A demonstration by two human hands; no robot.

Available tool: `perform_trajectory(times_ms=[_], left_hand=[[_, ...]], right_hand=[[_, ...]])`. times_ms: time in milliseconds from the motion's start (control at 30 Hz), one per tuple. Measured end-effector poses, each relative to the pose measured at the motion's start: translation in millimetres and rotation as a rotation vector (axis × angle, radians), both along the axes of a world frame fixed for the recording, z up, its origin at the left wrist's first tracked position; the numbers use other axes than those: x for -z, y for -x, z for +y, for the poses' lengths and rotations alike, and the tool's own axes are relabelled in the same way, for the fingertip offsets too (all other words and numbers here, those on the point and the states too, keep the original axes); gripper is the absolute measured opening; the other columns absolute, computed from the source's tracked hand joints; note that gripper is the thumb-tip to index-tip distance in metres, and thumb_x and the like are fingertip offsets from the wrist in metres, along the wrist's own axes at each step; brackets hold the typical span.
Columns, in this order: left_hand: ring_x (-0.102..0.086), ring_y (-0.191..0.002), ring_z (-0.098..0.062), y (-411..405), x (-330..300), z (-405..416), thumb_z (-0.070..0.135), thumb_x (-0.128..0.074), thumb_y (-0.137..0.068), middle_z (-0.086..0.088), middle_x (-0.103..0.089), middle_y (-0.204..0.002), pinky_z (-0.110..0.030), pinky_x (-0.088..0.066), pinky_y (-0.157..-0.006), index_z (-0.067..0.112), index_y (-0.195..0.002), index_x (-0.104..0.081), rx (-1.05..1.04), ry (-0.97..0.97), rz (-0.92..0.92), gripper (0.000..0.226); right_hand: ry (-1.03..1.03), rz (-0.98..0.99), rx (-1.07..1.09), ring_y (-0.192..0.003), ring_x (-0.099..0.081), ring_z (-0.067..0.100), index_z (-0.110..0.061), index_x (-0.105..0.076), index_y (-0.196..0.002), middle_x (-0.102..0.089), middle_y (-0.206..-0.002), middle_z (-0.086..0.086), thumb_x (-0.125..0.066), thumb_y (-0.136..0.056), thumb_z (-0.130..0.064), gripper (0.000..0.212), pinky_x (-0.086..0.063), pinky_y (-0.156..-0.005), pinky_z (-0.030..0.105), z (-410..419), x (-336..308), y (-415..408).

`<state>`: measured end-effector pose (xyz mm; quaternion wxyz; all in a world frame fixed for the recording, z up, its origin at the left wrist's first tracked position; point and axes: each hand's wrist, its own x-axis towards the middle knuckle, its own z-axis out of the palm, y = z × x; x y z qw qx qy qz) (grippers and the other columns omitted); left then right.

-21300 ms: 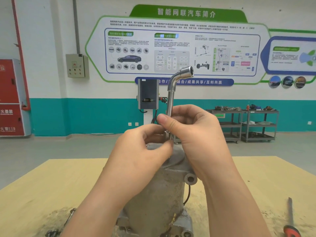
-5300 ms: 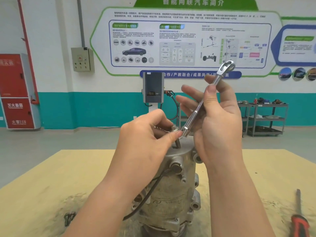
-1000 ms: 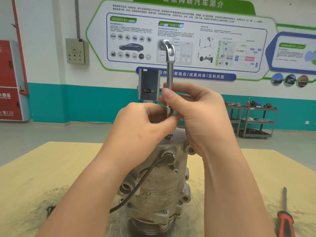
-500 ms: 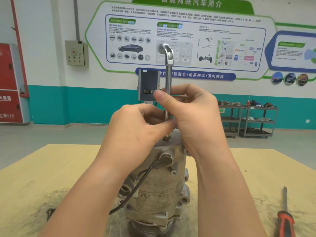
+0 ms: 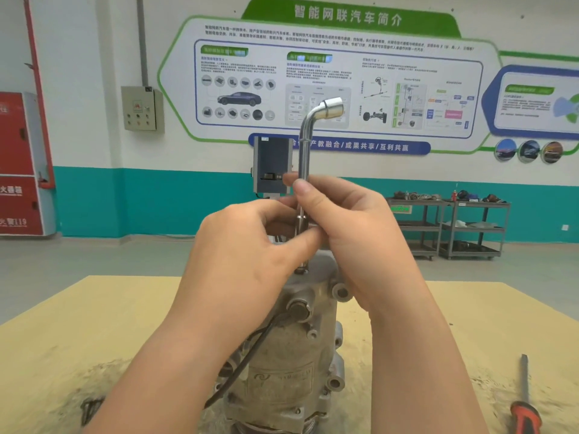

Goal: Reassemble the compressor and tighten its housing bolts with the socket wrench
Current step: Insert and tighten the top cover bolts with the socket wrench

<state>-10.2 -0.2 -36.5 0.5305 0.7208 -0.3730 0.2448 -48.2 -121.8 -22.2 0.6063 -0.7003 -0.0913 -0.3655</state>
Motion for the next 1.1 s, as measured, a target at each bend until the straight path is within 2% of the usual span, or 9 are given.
perform_trajectory(times_ms=[133,300,400,467,600,667,767,967,1100], left_hand=[[-0.064,-0.07,0.009,2,-6,-10,0.055,-0.079,-0.062,0.027,-0.068,-0.073,-0.01,-0.047,-0.061,0.03,-0.078,-0.069,-0.045,0.099,0.073,0.031],[-0.062,-0.059,0.006,-1,-15,-20,0.037,-0.086,-0.069,0.022,-0.067,-0.064,-0.006,-0.041,-0.053,0.024,-0.069,-0.067,-0.039,0.124,0.09,0.023],[-0.069,-0.067,0.001,-3,-14,-19,0.025,-0.08,-0.08,0.013,-0.073,-0.068,-0.011,-0.051,-0.066,0.022,-0.08,-0.075,0.078,0.158,0.146,0.006],[-0.073,-0.078,-0.005,-3,-12,-17,0.014,-0.07,-0.089,0.009,-0.077,-0.078,-0.025,-0.058,-0.08,0.021,-0.09,-0.075,0.218,0.162,0.217,0.009],[-0.075,-0.083,-0.011,-1,-11,-13,0.007,-0.058,-0.096,0.005,-0.077,-0.082,-0.034,-0.059,-0.082,0.024,-0.1,-0.067,0.324,0.182,0.28,0.02],[-0.074,-0.081,-0.009,1,-12,-11,0.009,-0.064,-0.092,0.005,-0.077,-0.081,-0.027,-0.058,-0.078,0.024,-0.099,-0.067,0.33,0.176,0.255,0.016],[-0.072,-0.074,-0.001,3,-12,-12,0.009,-0.075,-0.083,0.01,-0.076,-0.079,-0.01,-0.05,-0.065,0.024,-0.09,-0.074,0.254,0.174,0.184,0.016],[-0.072,-0.073,-0.002,2,-9,-11,0.011,-0.073,-0.086,0.007,-0.077,-0.076,-0.012,-0.053,-0.068,0.019,-0.101,-0.073,0.24,0.221,0.212,0.016],[-0.071,-0.08,0.001,3,-6,-11,0.013,-0.067,-0.089,0.012,-0.077,-0.083,-0.009,-0.05,-0.069,0.022,-0.101,-0.071,0.209,0.164,0.163,0.015]], right_hand=[[0.002,-0.007,0.018,-0.091,-0.072,0.014,-0.019,-0.076,-0.092,-0.076,-0.089,-0.001,-0.058,-0.084,-0.053,0.04,-0.054,-0.089,0.036,-14,4,0],[0.004,0.045,0.008,-0.093,-0.071,0.01,-0.021,-0.075,-0.094,-0.076,-0.09,-0.002,-0.045,-0.08,-0.065,0.055,-0.051,-0.096,0.041,-19,10,-9],[-0.015,0.045,-0.034,-0.089,-0.072,0.013,-0.018,-0.074,-0.099,-0.077,-0.09,0.001,-0.04,-0.08,-0.066,0.062,-0.053,-0.092,0.037,-18,12,-12],[-0.012,0.023,-0.05,-0.083,-0.072,0.014,-0.021,-0.074,-0.095,-0.076,-0.085,0.001,-0.042,-0.08,-0.065,0.057,-0.054,-0.086,0.033,-19,12,-12],[-0.023,-0.038,-0.115,-0.074,-0.07,0.007,-0.025,-0.075,-0.093,-0.075,-0.079,-0.003,-0.057,-0.086,-0.046,0.028,-0.052,-0.067,0.021,-16,13,-12],[-0.021,-0.04,-0.103,-0.084,-0.071,0.008,-0.023,-0.074,-0.101,-0.076,-0.089,-0.002,-0.061,-0.092,-0.033,0.019,-0.054,-0.074,0.022,-15,12,-11],[-0.032,-0.008,-0.075,-0.1,-0.069,0.015,-0.019,-0.073,-0.106,-0.075,-0.1,0.001,-0.063,-0.092,-0.033,0.022,-0.051,-0.095,0.039,-15,12,-9],[-0.026,-0.023,-0.059,-0.084,-0.071,0.008,-0.031,-0.071,-0.094,-0.076,-0.085,-0.003,-0.069,-0.088,-0.033,0.006,-0.056,-0.086,0.032,-13,11,-9],[-0.033,-0.082,-0.063,-0.082,-0.072,0.016,-0.02,-0.072,-0.099,-0.076,-0.086,0.004,-0.069,-0.088,-0.021,0.011,-0.058,-0.078,0.027,-8,7,-10]])
